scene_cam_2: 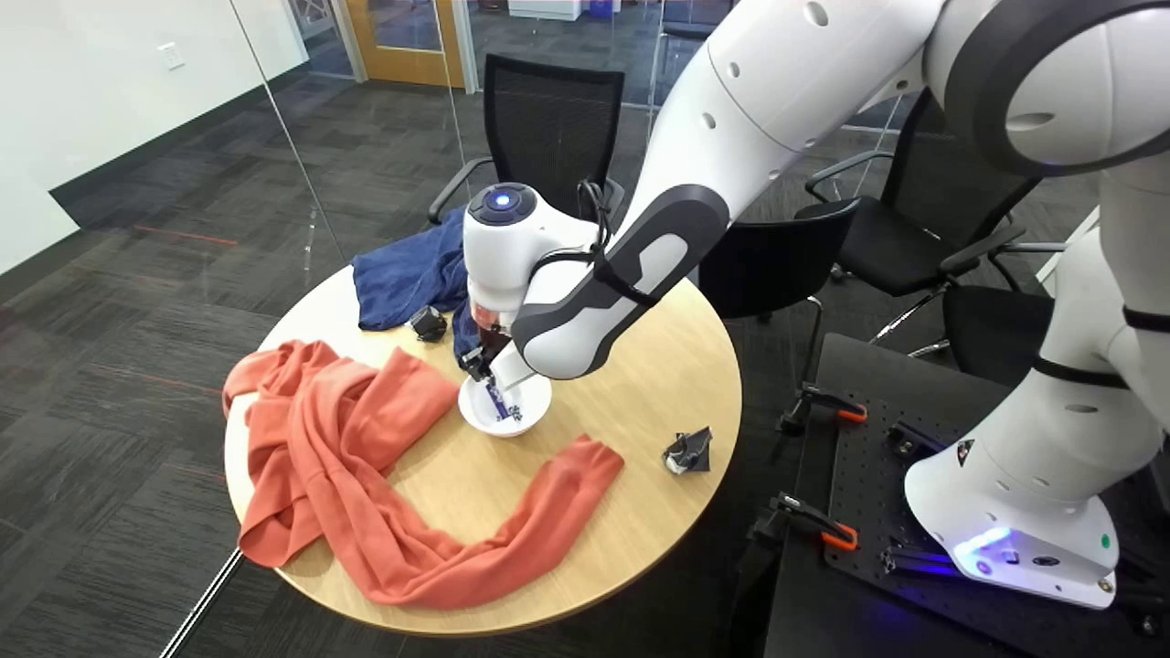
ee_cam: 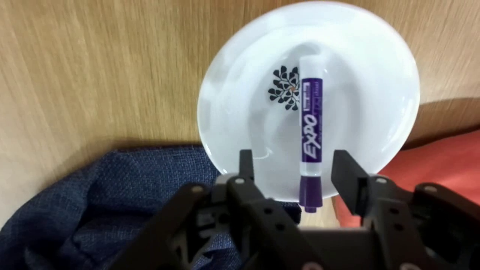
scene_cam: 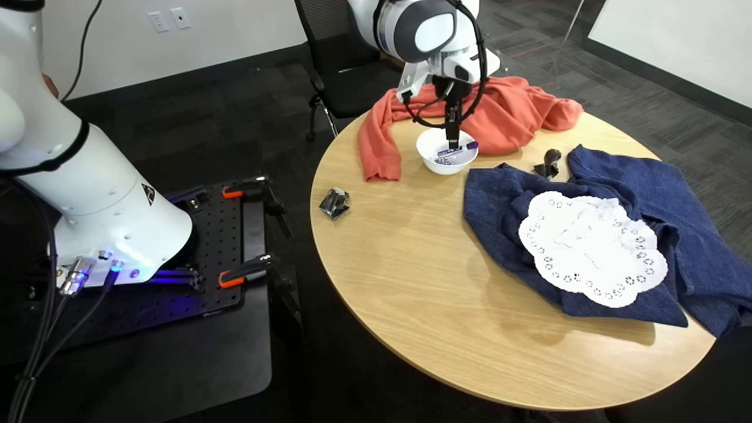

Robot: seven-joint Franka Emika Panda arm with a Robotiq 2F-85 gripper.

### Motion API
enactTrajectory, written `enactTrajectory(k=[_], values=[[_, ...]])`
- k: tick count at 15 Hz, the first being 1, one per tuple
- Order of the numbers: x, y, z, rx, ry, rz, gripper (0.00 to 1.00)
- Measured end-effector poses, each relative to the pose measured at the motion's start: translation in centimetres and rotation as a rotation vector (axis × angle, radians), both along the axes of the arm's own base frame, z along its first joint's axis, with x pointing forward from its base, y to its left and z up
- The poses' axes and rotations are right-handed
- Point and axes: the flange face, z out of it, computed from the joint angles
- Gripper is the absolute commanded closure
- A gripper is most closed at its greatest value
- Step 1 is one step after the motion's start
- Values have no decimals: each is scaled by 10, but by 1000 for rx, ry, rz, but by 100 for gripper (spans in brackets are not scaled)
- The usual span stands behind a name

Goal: Put the marker in the bowl

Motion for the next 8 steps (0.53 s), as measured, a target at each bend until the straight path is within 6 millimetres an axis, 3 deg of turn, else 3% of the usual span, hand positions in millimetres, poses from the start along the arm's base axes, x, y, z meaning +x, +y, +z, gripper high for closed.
enactTrajectory(k=[2,8], values=[[0,0,0,1,0,0,0],[0,3,1,5,-1,3,0]])
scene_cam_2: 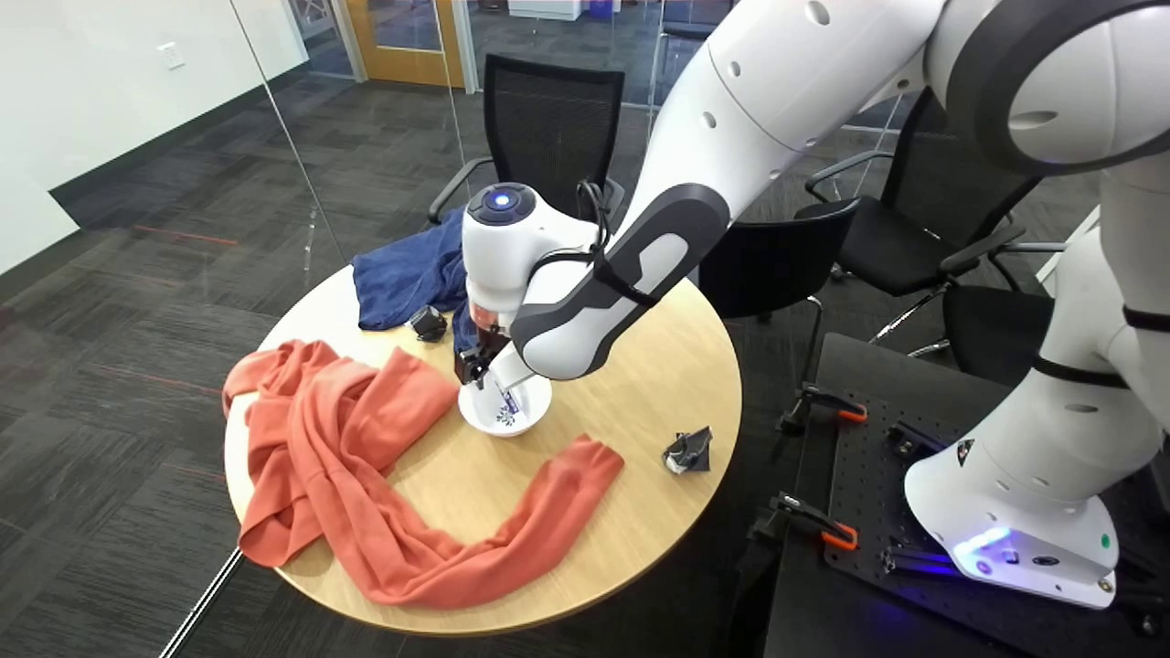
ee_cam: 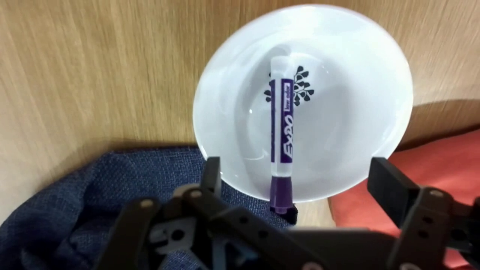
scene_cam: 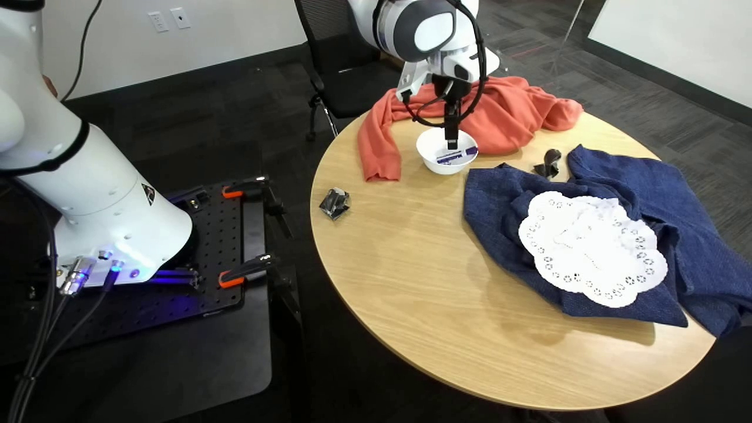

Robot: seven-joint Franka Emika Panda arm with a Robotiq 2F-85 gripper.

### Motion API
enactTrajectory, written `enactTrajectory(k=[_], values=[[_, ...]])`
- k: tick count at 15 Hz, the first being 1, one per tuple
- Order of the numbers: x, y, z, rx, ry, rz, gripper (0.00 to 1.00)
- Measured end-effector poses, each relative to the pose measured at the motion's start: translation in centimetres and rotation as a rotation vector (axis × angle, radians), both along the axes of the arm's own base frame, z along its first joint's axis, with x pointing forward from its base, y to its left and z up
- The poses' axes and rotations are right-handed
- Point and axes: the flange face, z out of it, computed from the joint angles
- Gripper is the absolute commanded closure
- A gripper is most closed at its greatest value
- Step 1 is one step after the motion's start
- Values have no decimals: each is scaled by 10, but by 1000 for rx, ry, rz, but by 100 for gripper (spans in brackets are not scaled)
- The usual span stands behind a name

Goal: Put the marker in the bowl

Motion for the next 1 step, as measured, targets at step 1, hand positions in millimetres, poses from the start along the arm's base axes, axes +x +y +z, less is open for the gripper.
enactTrajectory(k=[1], values=[[0,0,0,0,0,1,0]])
